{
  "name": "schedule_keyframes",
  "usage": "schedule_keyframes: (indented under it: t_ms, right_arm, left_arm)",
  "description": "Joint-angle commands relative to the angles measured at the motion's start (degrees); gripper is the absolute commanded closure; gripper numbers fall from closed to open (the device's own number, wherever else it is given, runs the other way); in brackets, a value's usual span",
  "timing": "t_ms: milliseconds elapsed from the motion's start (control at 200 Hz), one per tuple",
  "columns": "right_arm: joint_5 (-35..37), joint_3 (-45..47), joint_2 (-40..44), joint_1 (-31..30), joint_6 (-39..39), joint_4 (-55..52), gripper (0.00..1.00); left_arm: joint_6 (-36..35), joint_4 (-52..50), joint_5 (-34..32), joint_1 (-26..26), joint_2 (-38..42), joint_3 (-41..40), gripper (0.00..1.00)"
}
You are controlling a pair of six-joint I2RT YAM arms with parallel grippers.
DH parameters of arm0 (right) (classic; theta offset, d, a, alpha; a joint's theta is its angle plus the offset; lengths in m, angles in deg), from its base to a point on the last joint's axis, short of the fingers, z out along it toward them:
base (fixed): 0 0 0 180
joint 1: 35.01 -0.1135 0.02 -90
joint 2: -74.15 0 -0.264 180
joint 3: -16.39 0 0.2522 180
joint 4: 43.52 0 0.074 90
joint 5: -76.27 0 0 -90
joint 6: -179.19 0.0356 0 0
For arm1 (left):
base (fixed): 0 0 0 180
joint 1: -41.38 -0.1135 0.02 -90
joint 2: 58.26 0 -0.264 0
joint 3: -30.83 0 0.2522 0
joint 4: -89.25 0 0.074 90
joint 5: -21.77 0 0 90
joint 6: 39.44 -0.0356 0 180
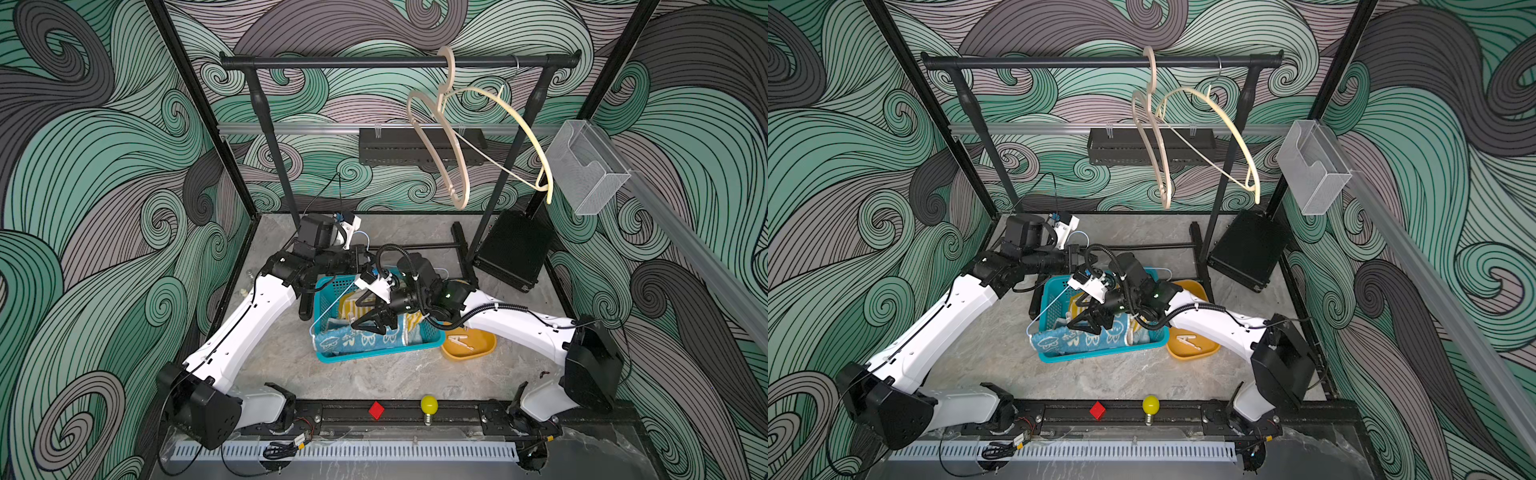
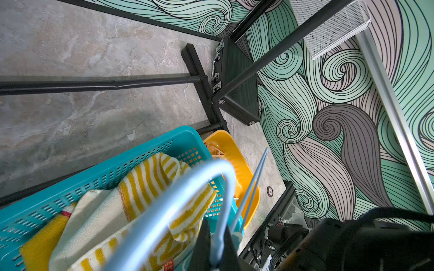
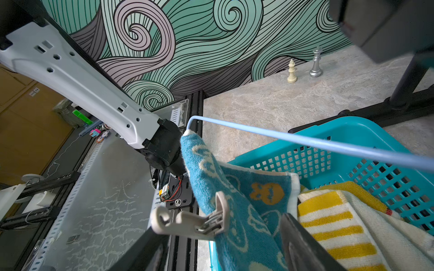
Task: Remove the clothespins securing towels to the hanger
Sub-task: Remove the clothespin from the hanger.
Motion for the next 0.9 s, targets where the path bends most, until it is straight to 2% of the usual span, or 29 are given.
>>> schedule_keyframes:
  t_ms: [0, 420, 736, 896]
  right_arm:
    - [-0.30, -0.05, 1.48, -2.09, -2.35, 5.74, 0.26]
    - [-0.09, -0.29, 0.96, -3.80, -2.41, 6.35, 0.26]
    - [2.21, -0.28, 3.73, -3.62, -3.40, 0.37, 0.25]
    - [2.74, 1.53, 6.06, -3.12, -2.67, 0.90, 0.25]
  left_arm:
    - [0.63, -1.93, 1.12, 1.32, -1.80, 2.21, 1.00]
    - [1.67, -3.20, 0.87, 1.24, -2.90, 2.14, 1.00]
    - [2.52, -4.44, -0.27, 0.10, -2.04, 1.83, 1.00]
    - [2.58, -4.53, -0.36, -0.96, -0.76, 0.96, 1.00]
